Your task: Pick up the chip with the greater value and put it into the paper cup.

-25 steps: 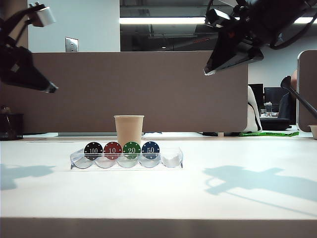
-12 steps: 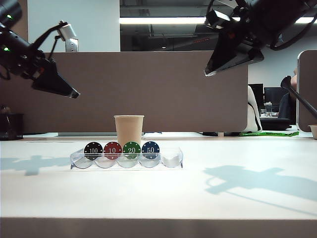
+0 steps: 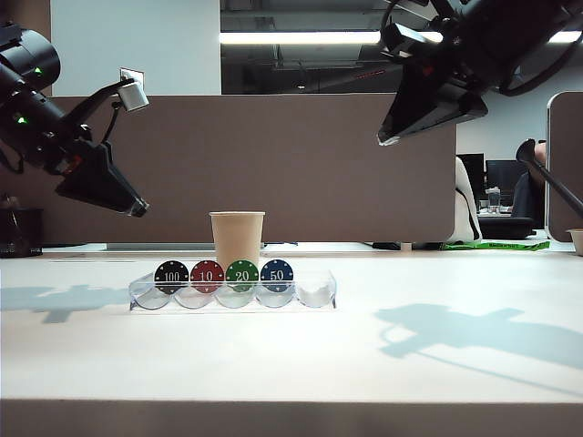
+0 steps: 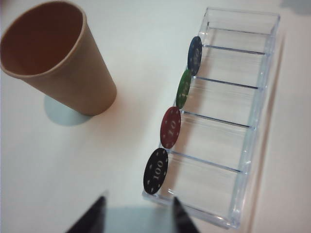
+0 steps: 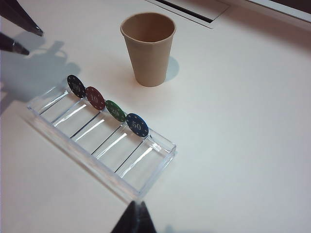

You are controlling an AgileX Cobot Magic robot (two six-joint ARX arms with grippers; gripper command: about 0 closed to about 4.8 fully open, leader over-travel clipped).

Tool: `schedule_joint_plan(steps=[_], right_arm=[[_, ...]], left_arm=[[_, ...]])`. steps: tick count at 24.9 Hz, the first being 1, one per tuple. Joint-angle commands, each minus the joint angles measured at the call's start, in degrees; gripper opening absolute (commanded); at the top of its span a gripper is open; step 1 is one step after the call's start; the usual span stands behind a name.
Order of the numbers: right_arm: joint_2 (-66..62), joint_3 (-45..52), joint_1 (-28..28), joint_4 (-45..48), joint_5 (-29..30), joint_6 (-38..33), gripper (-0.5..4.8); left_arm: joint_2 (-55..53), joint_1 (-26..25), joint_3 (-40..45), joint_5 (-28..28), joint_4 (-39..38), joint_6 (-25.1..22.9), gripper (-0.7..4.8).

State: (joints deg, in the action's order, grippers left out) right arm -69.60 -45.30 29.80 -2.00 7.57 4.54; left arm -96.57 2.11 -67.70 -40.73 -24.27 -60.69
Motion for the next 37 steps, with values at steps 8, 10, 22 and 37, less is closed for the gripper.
schedule_joint_plan(steps=[8,10,22,37], right_arm=[[-0.50,-0.11,0.11,0.20,0.13,-0.02,-0.01],[-0.96,-0.11,0.11,0.00,0.09,-0.02,-0.01],[-3.23,-0.11,0.22,-1.62,1.11,-0.02,-0.01],[-3.32,-0.11,0.22,-0.85,1.55,-0.02,-0.01]], left_arm=[[-0.46,2.69,-0.37,3.65,-2.19,-4.46,2.25],[-1.64,2.67,-0.42,3.63,-2.19,-4.48,2.24],[-5.31,3.04,-0.83,4.11,1.86,-3.74,2.32],[-7.76,3.34,-1.77,3.19,5.88,-1.38,2.55]])
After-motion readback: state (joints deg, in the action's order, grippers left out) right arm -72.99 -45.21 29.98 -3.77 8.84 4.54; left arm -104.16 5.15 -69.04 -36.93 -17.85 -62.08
